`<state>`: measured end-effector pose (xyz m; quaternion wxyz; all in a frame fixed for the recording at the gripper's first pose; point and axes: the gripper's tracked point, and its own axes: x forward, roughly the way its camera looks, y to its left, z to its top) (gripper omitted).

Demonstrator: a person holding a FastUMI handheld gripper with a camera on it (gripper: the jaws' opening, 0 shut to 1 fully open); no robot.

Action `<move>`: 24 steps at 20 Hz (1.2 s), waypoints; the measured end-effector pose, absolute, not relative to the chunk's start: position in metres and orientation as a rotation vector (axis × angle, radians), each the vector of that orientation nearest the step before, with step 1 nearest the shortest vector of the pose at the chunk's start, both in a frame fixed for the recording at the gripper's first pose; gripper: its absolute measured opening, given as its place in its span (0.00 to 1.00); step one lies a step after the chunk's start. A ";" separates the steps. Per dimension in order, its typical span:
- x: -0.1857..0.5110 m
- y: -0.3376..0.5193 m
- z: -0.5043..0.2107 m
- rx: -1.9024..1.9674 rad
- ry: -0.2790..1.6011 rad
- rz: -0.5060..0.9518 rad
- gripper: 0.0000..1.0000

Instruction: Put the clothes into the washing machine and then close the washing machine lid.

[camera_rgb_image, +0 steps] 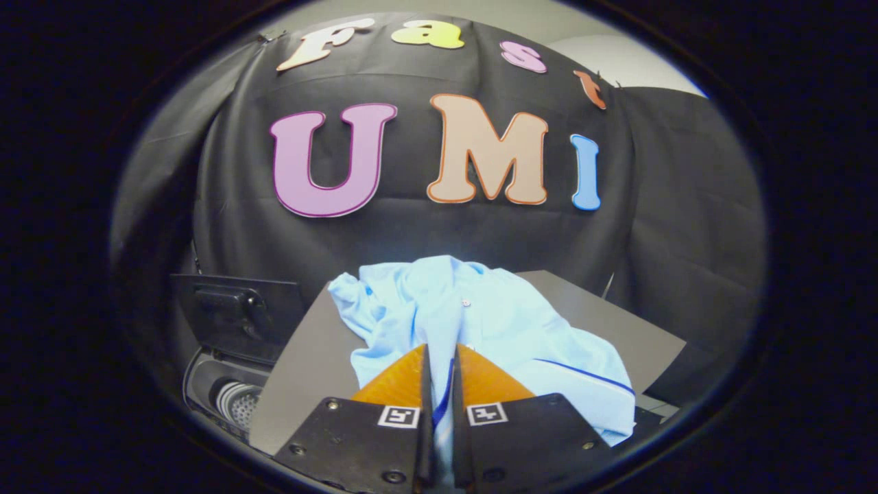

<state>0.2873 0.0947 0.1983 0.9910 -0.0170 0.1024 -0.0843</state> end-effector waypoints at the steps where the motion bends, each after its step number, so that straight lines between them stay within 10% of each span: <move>1: 0.288 0.114 0.197 -0.012 0.196 -0.128 0.09; 10: 0.280 0.326 0.211 0.108 0.172 0.347 0.07; 15: 0.298 0.381 0.213 0.102 0.168 0.428 0.70; 24: 0.311 0.382 0.215 0.089 0.149 0.424 0.71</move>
